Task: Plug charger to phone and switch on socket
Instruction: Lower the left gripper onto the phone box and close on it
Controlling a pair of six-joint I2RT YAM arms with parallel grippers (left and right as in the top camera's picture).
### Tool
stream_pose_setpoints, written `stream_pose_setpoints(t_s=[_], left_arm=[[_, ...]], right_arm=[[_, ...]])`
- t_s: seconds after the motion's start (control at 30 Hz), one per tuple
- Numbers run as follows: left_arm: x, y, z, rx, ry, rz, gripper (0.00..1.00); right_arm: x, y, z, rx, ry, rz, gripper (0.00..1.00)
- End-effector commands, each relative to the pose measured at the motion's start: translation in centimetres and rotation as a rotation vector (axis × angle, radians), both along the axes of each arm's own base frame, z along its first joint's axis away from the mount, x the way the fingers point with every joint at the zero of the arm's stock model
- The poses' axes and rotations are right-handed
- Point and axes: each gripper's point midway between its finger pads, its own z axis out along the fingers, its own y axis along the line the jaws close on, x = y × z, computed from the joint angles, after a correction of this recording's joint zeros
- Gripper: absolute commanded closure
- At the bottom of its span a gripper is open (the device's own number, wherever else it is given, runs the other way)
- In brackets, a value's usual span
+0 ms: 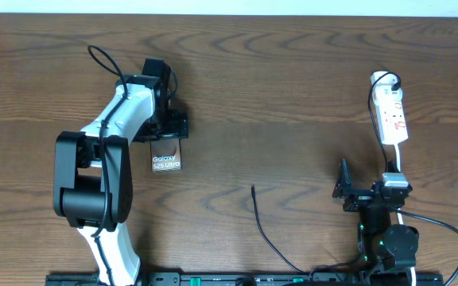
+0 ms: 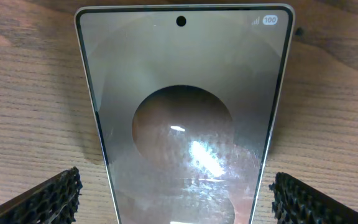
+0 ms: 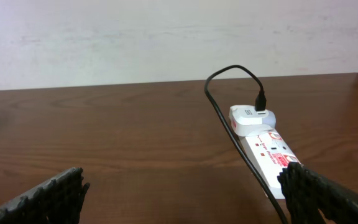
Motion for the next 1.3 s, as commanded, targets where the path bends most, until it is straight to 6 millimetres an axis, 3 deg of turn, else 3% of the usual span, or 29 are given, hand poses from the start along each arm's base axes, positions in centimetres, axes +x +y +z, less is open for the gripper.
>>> stream_pose_setpoints(t_s=[0.0,1.27], left_arm=[[-0.67,0.1,-0.67,-0.003,0.019,0.008,0.04],[-0.97,-0.36,-1.1,-0.003,0.021,-0.005,0.04]], right_arm=[[-0.02,0.24,-0.12,-0.012,0.004,0.012,0.01],[-0.02,0.24,-0.12,-0.012,0.004,0.012,0.01]])
